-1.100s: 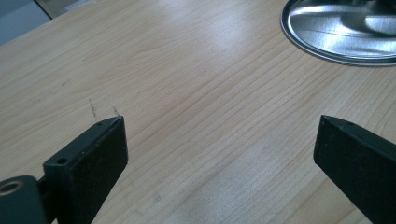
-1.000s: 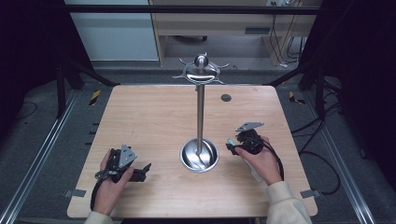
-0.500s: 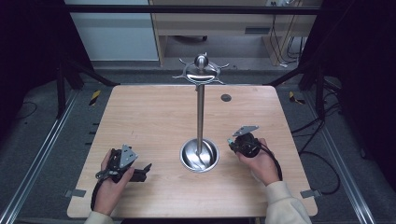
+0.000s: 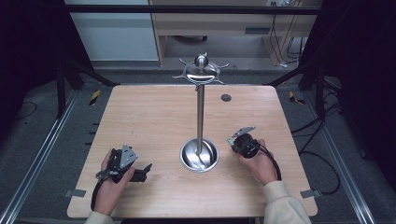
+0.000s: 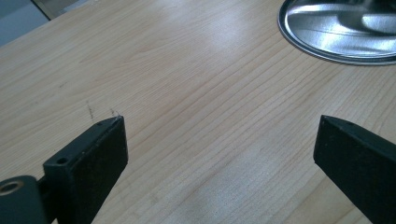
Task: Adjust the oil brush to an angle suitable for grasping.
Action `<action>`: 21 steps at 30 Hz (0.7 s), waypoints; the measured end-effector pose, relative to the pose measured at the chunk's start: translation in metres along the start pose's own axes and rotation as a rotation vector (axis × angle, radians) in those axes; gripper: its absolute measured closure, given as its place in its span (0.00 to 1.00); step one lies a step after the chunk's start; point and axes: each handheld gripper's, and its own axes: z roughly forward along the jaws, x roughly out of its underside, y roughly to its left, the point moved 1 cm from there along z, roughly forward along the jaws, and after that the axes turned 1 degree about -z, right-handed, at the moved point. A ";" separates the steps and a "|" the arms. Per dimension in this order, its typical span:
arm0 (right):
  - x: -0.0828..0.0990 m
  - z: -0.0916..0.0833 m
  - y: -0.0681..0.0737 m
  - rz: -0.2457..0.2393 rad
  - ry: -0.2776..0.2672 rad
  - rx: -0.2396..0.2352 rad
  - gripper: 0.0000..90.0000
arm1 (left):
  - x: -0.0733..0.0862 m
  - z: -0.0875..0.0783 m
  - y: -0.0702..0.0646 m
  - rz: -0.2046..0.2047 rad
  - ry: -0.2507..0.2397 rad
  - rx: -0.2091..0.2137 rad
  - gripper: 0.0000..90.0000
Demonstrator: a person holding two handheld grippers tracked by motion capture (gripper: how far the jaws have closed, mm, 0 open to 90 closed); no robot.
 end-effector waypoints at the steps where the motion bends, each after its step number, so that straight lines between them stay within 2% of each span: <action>1: 0.000 0.000 0.000 0.000 0.006 -0.004 1.00 | 0.000 0.000 0.000 0.000 0.001 0.000 0.03; 4: 0.001 0.001 0.000 -0.008 0.019 0.001 1.00 | 0.000 0.000 0.000 0.002 0.001 0.001 0.03; 5: 0.000 0.001 0.000 0.008 0.022 -0.001 1.00 | 0.000 0.000 -0.001 0.002 0.001 0.001 0.03; 8: 0.000 0.001 0.000 0.011 0.025 0.003 1.00 | 0.000 0.001 -0.001 0.004 0.001 0.004 0.03; 12: 0.000 0.001 -0.001 0.010 0.040 0.041 1.00 | 0.000 0.001 -0.002 0.003 0.001 0.005 0.03; 13: 0.001 0.001 -0.004 0.025 0.046 0.065 1.00 | 0.000 0.000 -0.001 0.004 0.001 0.004 0.03; 16: 0.002 0.000 -0.008 0.047 0.045 0.073 1.00 | 0.000 0.001 -0.001 0.003 0.002 0.003 0.03; 17: 0.002 -0.003 -0.010 0.071 0.046 0.071 1.00 | 0.000 0.001 -0.002 0.003 0.002 0.004 0.03; 21: 0.002 -0.010 -0.012 0.106 0.027 0.052 1.00 | 0.000 0.001 -0.002 0.002 0.003 0.003 0.03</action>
